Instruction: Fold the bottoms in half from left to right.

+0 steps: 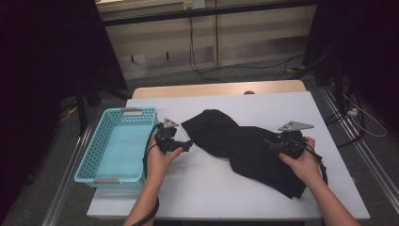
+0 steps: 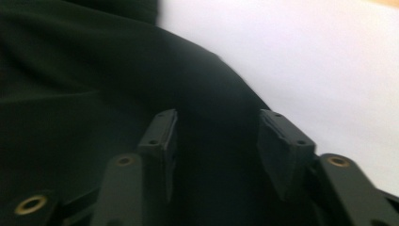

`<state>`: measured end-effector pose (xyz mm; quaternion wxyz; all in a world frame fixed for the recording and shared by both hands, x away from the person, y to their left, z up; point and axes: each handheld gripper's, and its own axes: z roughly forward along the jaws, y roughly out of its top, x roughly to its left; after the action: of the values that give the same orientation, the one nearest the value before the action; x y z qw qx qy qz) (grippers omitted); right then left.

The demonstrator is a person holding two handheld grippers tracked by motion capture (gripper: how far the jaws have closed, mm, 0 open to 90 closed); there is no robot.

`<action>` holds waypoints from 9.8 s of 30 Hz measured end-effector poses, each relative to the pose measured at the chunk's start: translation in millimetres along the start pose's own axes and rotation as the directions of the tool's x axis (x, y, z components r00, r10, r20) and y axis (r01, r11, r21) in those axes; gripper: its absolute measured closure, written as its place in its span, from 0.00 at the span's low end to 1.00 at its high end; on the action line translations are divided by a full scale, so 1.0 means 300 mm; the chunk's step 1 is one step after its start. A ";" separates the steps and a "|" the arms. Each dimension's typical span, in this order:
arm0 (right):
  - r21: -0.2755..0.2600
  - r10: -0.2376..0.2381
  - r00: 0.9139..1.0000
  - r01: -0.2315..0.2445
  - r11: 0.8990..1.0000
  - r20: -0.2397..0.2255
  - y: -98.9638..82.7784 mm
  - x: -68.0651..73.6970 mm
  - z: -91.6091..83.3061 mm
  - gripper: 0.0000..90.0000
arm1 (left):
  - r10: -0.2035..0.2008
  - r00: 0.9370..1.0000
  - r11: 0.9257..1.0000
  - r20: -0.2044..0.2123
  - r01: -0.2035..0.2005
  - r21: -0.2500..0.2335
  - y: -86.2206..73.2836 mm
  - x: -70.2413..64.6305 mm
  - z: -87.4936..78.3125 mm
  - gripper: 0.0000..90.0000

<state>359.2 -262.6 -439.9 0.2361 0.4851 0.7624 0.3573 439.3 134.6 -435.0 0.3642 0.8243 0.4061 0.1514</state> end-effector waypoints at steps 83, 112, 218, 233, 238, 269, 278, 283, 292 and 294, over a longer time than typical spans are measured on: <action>-0.020 -0.321 0.927 0.323 0.946 -0.193 0.003 0.419 0.095 0.59 | -0.113 0.991 0.994 0.075 0.113 0.007 0.140 0.065 0.120 0.91; 0.044 -0.215 0.877 0.258 0.965 -0.429 -0.035 0.347 -0.037 0.96 | -0.179 0.983 0.981 -0.052 0.182 0.066 0.073 0.103 0.145 0.43; 0.123 0.061 0.994 -0.072 0.990 0.091 -0.141 -0.247 -0.139 0.77 | 0.043 0.998 0.999 0.053 -0.045 0.024 0.041 -0.016 0.031 0.17; 0.069 -0.026 1.000 0.026 0.997 -0.008 -0.004 -0.089 0.009 0.67 | 0.054 0.996 0.998 0.071 -0.057 0.032 0.039 -0.031 0.038 0.17; 0.080 -0.042 0.999 0.043 0.996 -0.022 0.037 -0.062 0.088 0.80 | 0.057 0.996 0.998 0.075 -0.060 0.031 0.043 -0.027 0.032 0.17; 0.113 -0.090 0.959 0.124 0.986 -0.268 0.029 0.147 0.028 0.59 | 0.050 0.995 0.999 0.081 -0.051 0.015 0.040 -0.031 0.015 0.17; 0.091 -0.191 0.950 0.219 0.971 -0.245 0.004 0.200 0.066 0.99 | 0.059 0.995 0.998 0.082 -0.061 0.017 0.041 -0.037 0.011 0.17; 0.110 -0.169 0.951 0.203 0.973 -0.257 0.037 0.194 0.088 1.00 | 0.060 0.995 0.998 0.081 -0.062 0.026 0.038 -0.031 0.012 0.17; 0.051 -0.074 0.962 0.090 0.995 -0.264 0.106 0.183 0.136 1.00 | 0.053 0.996 0.998 0.078 -0.054 0.017 0.040 -0.028 0.013 0.17; 0.038 -0.087 0.965 0.100 0.994 -0.248 0.119 0.191 0.148 1.00 | 0.055 0.996 0.998 0.074 -0.057 0.015 0.039 -0.026 0.014 0.17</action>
<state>386.9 -186.7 -441.2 0.1442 0.4062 0.8166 0.3839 443.3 121.6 -429.0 0.3674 0.8436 0.3703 0.1274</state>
